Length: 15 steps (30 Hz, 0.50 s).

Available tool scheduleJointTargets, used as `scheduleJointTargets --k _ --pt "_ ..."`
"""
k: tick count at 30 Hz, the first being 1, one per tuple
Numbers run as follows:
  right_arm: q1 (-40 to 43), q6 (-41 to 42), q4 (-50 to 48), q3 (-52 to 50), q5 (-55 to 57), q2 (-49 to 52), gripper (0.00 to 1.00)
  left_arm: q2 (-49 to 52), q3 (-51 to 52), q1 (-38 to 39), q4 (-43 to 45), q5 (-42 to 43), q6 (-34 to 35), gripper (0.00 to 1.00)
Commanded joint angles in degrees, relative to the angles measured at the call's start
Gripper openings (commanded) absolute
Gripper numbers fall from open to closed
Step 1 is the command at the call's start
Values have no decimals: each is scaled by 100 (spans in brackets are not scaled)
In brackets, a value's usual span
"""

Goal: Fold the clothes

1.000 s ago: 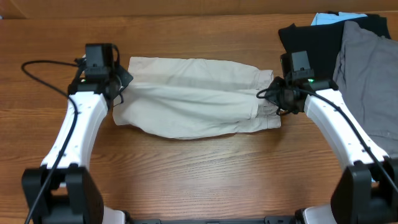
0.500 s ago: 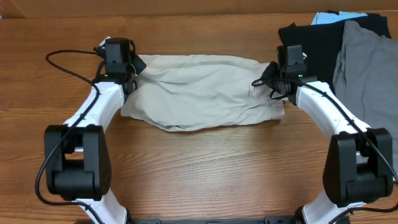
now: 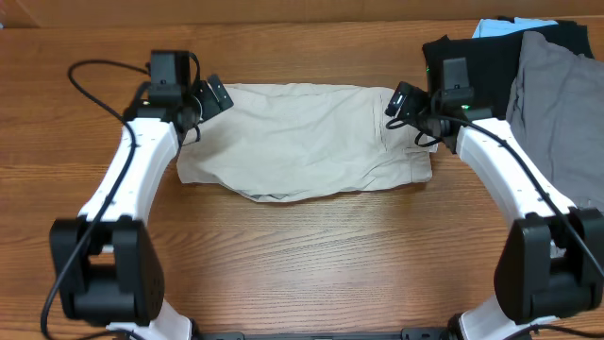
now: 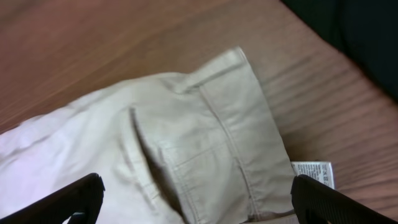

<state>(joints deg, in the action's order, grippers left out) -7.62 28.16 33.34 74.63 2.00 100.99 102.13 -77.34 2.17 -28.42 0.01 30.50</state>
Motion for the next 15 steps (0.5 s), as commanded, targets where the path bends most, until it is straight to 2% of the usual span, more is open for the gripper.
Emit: scheduleJointTargets --k 1,7,15 --pt "50 -688 503 195 -85 -205 100 -328 -236 37 -507 278 -1200 100" --pt "57 -1016 1311 184 -321 -98 100 11 -157 -42 -1069 280 -1690 100" --pt "63 -1189 1392 184 -468 153 100 789 -155 -87 -1220 304 -2159 100"
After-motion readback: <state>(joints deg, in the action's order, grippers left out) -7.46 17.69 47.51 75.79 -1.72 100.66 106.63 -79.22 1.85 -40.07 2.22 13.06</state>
